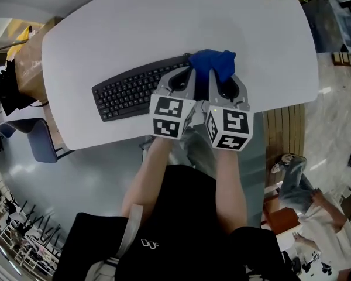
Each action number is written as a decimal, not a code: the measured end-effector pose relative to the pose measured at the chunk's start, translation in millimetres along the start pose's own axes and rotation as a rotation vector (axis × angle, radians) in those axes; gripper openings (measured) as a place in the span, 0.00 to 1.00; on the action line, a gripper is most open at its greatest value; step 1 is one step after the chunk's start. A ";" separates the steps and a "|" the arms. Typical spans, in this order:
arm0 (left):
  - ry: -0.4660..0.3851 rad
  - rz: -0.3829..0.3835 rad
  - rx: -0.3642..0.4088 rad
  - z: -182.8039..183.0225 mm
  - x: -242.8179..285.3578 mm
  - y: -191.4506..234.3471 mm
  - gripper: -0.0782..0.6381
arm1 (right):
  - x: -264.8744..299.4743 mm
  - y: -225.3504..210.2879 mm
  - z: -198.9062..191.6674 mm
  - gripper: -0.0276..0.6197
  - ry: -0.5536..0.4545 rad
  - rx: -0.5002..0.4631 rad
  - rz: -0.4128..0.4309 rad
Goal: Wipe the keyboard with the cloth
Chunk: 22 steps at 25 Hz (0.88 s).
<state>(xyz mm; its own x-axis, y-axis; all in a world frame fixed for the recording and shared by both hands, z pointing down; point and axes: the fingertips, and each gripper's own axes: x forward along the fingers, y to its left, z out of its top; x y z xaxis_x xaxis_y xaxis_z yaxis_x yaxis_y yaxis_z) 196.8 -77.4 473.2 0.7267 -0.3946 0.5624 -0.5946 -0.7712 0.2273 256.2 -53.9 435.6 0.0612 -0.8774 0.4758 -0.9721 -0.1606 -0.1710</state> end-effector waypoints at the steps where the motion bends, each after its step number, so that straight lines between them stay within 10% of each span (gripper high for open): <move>1: -0.036 0.032 -0.004 5.4 -7.2 8.1 0.10 | 0.2 7.5 7.0 0.16 -0.016 -0.006 0.023; 11: -0.213 0.369 -0.122 -7.5 -133.4 114.4 0.10 | 9.5 150.4 17.1 0.16 -0.057 -0.096 0.325; 22: -0.208 0.680 -0.277 -87.6 -272.3 203.7 0.10 | 3.6 335.6 -44.1 0.16 0.069 -0.211 0.686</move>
<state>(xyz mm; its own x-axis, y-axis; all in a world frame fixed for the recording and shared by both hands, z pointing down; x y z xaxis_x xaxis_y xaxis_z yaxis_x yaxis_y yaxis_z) -152.3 -83.3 436.0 0.2036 -0.8447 0.4950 -0.9790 -0.1825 0.0911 -79.8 -91.0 417.9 -0.5868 -0.7173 0.3758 -0.8097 0.5135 -0.2841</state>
